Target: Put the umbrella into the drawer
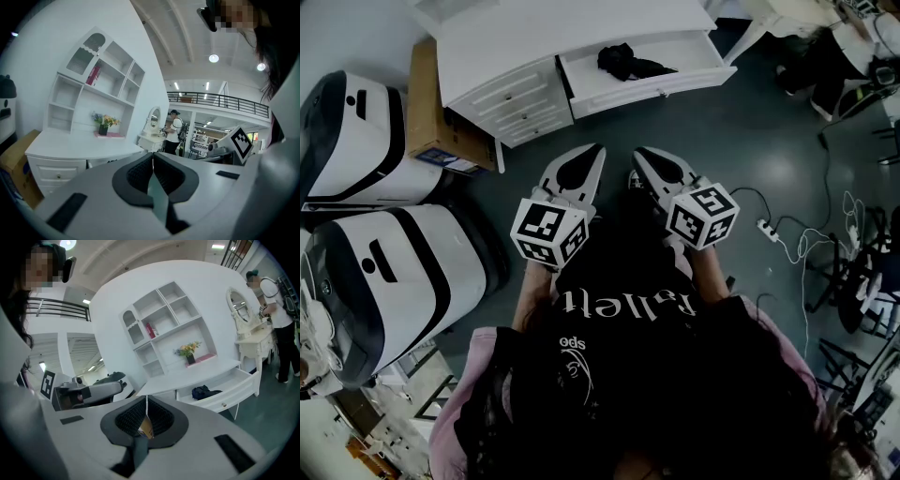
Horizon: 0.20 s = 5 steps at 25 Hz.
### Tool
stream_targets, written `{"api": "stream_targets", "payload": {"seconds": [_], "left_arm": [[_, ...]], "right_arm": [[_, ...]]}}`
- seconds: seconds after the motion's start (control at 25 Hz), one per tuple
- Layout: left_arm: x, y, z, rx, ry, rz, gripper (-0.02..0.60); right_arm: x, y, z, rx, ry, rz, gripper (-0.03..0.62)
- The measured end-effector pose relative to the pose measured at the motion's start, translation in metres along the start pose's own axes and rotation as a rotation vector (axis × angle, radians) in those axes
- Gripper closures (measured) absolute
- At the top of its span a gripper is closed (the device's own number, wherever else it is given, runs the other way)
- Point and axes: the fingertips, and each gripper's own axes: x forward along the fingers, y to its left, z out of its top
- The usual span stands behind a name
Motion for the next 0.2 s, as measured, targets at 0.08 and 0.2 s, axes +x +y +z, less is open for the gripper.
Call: {"api": "stream_targets", "payload": {"seconds": [0.08, 0.2], "left_arm": [[-0.0012, -0.0015, -0.0006, -0.002, -0.001, -0.001, 0.565], [-0.0025, -0.003, -0.0011, -0.005, -0.002, -0.005, 0.565]], "right_arm": [[-0.0021, 0.0006, -0.0015, 0.0, 0.002, -0.003, 0.543], [-0.0041, 0.0008, -0.0032, 0.001, 0.002, -0.009, 0.543]]}}
